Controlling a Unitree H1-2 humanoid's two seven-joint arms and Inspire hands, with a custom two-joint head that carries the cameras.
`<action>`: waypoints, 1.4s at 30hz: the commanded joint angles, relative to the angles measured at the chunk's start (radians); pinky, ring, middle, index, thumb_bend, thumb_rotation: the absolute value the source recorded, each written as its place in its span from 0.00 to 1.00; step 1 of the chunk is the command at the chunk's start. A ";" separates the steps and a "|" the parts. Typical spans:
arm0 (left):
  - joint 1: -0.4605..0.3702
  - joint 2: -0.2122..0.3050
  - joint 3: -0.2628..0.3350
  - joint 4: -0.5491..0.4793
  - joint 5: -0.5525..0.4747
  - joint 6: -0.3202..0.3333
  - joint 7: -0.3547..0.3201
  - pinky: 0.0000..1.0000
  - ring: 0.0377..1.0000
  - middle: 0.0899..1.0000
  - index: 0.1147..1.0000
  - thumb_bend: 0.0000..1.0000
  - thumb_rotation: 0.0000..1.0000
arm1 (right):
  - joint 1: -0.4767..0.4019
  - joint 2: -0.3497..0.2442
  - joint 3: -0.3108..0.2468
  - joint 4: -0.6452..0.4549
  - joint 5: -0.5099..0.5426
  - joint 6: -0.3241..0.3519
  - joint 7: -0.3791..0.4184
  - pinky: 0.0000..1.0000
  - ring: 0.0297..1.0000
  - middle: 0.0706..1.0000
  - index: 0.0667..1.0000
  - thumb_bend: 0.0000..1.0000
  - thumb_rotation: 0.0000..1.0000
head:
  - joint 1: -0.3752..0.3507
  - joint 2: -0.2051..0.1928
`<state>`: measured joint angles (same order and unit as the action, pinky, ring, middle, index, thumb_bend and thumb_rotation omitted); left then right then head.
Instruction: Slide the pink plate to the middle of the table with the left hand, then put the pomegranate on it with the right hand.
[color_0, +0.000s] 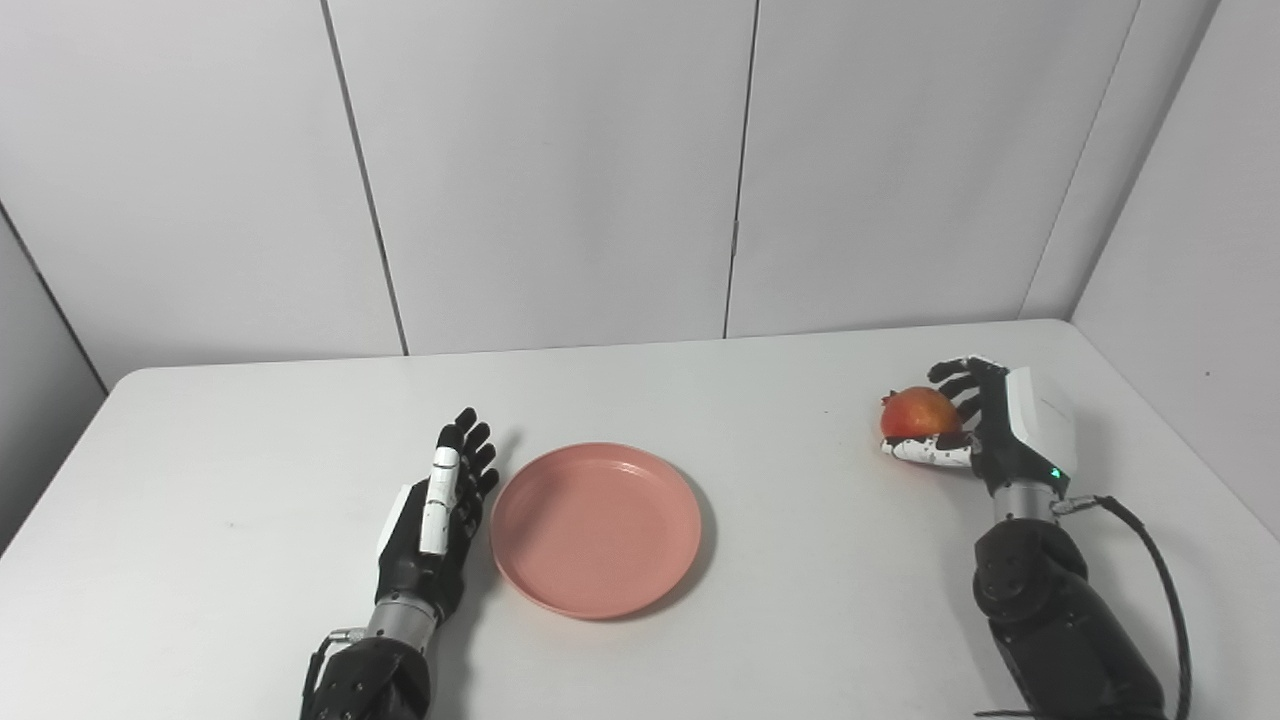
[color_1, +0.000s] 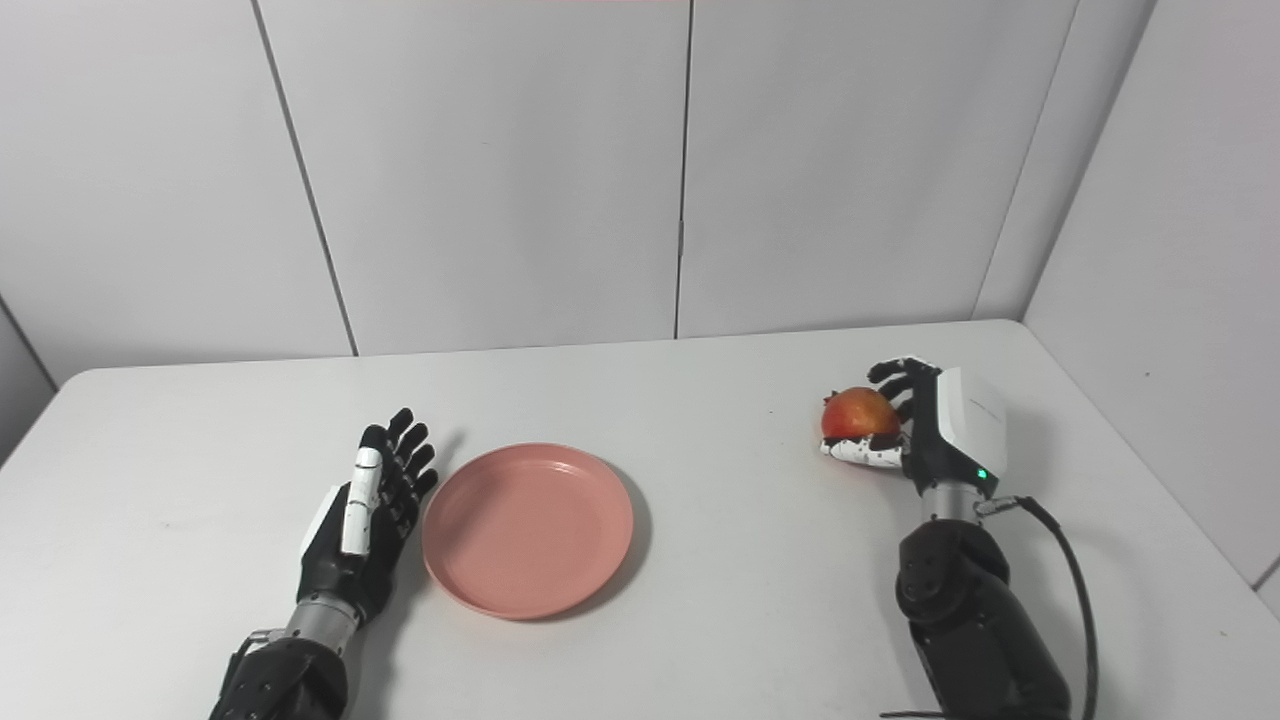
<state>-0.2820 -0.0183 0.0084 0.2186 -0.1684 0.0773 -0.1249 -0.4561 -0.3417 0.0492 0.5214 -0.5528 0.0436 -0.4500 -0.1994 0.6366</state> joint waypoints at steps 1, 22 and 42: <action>-0.026 -0.001 -0.008 -0.025 0.008 -0.005 -0.001 1.00 1.00 1.00 1.00 0.68 1.00 | -0.044 -0.029 -0.001 -0.017 -0.016 -0.078 -0.058 0.24 0.37 0.46 0.46 0.52 0.00 | 0.004 0.000; -0.012 -0.040 -0.019 -0.036 0.006 0.008 0.012 1.00 1.00 1.00 1.00 0.68 1.00 | 0.015 -0.006 -0.013 -0.331 0.031 -0.147 -0.004 0.33 0.36 0.45 0.52 0.51 0.00 | 0.074 -0.031; -0.010 -0.060 -0.028 -0.018 0.026 -0.014 0.028 1.00 1.00 1.00 1.00 0.69 1.00 | 0.092 0.122 0.087 -0.634 0.025 -0.154 0.207 0.33 0.36 0.45 0.53 0.51 0.00 | 0.098 -0.050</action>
<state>-0.2739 -0.0651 -0.0096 0.2080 -0.1493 0.0870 -0.0940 -0.3400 -0.2275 0.1316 -0.0705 -0.5219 -0.0885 -0.2540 -0.1028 0.5860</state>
